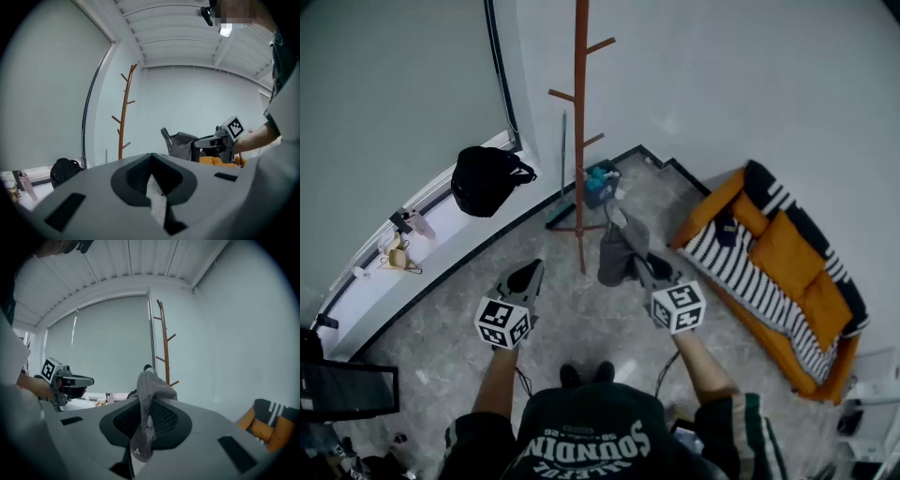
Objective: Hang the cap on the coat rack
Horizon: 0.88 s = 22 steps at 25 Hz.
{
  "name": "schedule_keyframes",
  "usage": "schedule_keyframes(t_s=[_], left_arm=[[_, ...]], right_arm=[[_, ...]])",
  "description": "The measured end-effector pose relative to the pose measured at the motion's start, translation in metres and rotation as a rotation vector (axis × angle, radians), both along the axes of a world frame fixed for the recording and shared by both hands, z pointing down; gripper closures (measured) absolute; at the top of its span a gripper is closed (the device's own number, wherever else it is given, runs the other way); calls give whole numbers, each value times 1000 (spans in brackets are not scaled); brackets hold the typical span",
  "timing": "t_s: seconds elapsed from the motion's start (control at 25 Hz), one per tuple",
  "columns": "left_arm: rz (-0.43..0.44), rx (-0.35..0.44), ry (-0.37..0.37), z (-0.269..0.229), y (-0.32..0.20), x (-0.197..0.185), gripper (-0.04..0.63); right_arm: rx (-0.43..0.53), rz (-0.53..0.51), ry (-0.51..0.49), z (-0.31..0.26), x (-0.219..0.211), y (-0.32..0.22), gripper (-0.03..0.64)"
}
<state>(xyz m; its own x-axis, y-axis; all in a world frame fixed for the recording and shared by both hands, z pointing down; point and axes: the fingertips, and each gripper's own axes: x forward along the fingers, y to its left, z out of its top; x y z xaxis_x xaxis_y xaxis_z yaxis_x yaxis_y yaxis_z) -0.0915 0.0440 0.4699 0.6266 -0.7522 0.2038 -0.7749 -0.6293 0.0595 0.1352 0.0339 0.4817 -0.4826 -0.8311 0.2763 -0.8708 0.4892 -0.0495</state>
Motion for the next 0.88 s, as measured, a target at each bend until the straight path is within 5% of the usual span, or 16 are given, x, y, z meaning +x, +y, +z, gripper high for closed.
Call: schedule_keyframes(t_s=[0.88], left_arm=[[21, 15, 7, -2, 8, 4, 595]], right_arm=[[68, 34, -23, -13, -10, 5, 571]])
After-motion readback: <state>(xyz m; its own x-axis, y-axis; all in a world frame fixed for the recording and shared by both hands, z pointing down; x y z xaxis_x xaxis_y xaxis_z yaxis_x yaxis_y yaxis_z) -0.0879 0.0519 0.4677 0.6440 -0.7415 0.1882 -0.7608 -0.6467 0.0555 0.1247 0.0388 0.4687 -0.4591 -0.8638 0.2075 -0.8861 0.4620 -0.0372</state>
